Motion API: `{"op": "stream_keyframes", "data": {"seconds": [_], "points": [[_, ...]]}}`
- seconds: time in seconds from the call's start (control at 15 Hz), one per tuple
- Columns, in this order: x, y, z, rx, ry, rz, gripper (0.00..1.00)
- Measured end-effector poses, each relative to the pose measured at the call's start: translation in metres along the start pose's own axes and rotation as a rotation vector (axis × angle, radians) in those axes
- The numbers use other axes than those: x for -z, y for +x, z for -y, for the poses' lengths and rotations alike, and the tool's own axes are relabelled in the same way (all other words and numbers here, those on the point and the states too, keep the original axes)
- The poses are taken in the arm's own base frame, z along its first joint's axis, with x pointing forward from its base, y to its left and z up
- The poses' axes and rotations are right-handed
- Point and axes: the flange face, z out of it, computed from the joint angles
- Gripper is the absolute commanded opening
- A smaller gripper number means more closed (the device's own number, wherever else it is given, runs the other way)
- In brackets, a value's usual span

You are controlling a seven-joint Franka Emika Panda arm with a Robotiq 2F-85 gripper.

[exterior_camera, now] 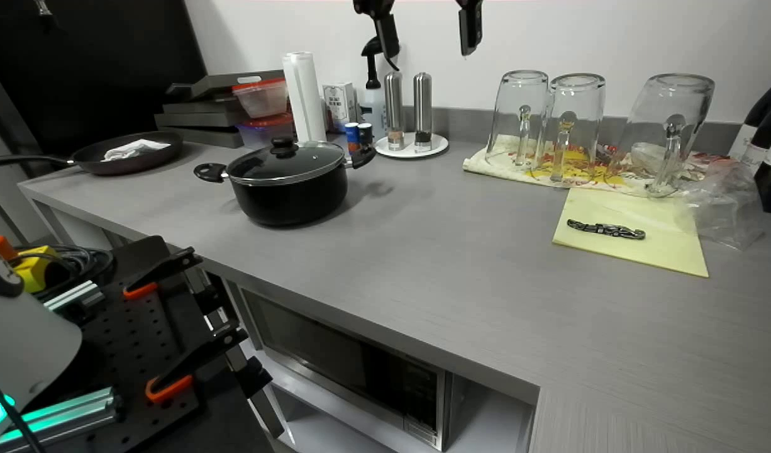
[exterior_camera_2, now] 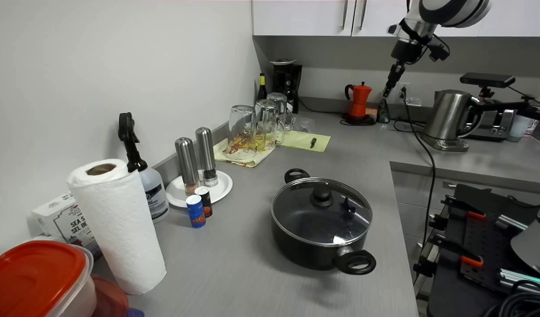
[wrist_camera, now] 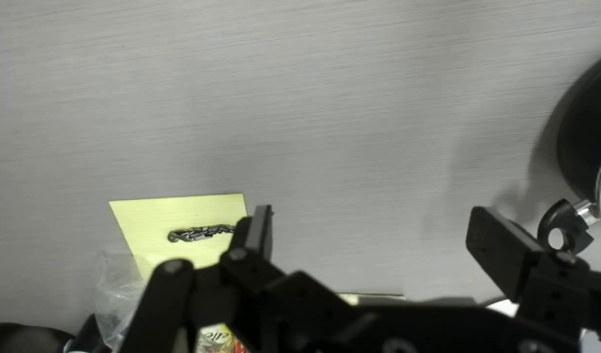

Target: Place the pot's lid on the counter

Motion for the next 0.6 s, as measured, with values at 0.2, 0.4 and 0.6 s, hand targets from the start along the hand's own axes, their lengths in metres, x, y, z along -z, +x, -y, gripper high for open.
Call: {"op": "stream_keyframes", "data": {"seconds": [0.2,0.4,0.6], "points": [[-0.015,0.005,0.031,0.058,0.019,0.031,1.0],[-0.031,0.011,0.074,0.138,0.039,0.067,1.0],[-0.044,0.019,0.125,0.234,0.056,0.098,1.0]]}}
